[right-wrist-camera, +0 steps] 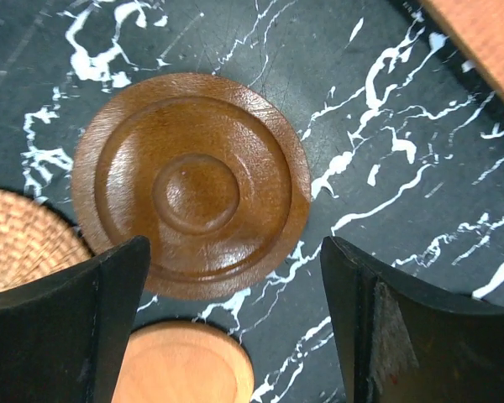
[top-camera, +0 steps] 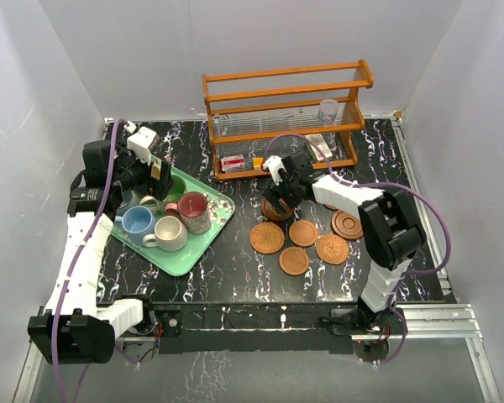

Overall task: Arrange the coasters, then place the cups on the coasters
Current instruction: Move the coaster to the center of the board.

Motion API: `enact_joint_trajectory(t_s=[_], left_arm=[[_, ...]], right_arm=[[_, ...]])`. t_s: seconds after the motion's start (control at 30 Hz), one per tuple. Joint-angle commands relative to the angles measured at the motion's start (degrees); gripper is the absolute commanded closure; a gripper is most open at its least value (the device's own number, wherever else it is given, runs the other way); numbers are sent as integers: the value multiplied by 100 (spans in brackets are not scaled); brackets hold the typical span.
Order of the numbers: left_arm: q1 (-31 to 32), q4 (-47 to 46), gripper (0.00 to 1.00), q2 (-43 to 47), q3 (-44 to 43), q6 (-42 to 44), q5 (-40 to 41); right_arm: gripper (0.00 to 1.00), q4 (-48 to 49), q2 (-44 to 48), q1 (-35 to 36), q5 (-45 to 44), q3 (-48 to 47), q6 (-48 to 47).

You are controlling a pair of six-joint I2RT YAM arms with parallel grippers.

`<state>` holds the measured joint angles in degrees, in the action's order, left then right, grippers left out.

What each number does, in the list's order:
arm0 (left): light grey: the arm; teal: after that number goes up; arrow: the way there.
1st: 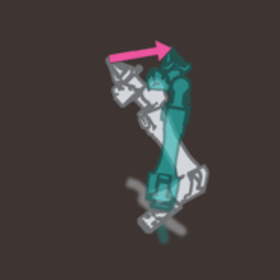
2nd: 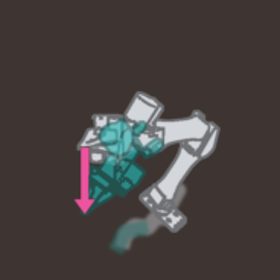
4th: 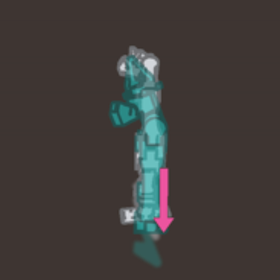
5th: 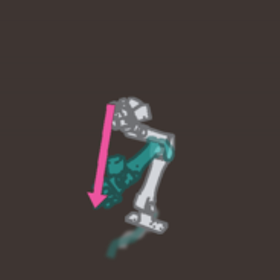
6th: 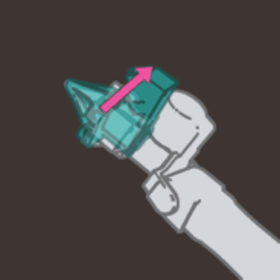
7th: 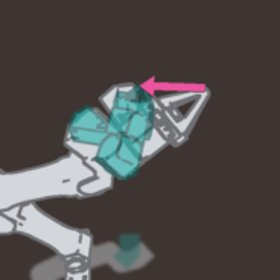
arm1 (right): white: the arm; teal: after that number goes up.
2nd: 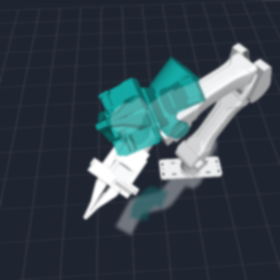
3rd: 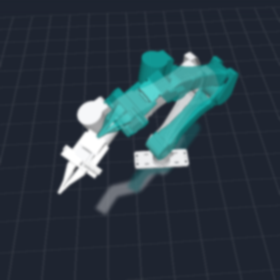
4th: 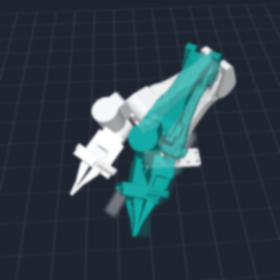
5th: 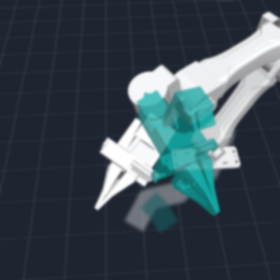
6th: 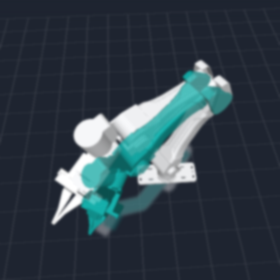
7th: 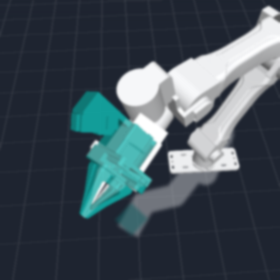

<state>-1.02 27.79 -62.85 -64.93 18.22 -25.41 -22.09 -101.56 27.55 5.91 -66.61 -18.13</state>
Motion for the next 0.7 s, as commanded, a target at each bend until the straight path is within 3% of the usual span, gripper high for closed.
enact_joint_trajectory(t_s=[0.0,0.67], left_arm=[[-28,-64,1,172,-161,-72,-201],[-28,-169,1,367,195,-64,-324]], right_arm=[[21,236,-311,-1,-250,-401,33],[33,-82,-1128,-2,283,-895,264]])
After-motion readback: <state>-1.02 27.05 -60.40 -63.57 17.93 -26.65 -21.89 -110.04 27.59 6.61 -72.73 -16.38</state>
